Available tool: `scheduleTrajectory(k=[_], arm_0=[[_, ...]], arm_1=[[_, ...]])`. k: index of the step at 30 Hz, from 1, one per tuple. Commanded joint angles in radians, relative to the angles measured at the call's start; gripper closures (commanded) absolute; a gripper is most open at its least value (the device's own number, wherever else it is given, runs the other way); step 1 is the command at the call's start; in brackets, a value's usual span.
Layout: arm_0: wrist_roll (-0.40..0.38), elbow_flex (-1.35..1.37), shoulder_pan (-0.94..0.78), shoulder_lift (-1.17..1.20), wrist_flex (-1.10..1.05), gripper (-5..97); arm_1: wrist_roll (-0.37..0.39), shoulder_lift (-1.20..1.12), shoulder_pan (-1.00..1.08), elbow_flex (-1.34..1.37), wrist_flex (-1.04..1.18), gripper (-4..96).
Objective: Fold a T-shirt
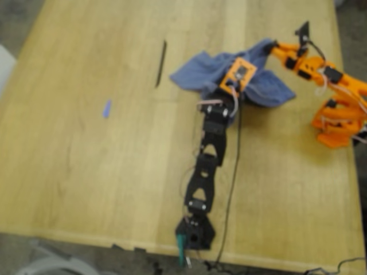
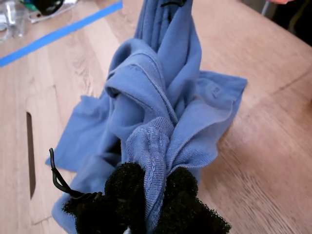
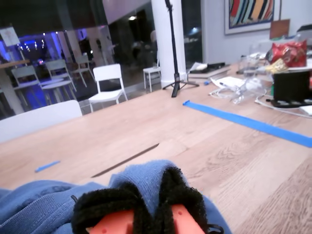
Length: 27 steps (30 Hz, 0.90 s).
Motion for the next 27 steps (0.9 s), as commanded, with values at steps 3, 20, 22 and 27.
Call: scheduleTrajectory(k=[3, 20, 22, 27], arm_0=[[0.015, -0.034, -0.003, 0.225, -0.077, 92], [0.012, -0.034, -0.103, 0.345, -0.132, 92], [0.012, -0.034, -0.106, 0.354, -0.141, 92], [0.012, -0.034, -0.106, 0.365, -0.195, 92]], arm_1=[[0.003, 0.095, 0.037, -0.031, -0.028, 91.1], [-0.005, 0.066, 0.060, -0.176, -0.164, 91.1], [-0.008, 0.054, 0.063, -0.193, -0.193, 91.1], [-0.012, 0.023, 0.077, -0.239, -0.252, 91.1]])
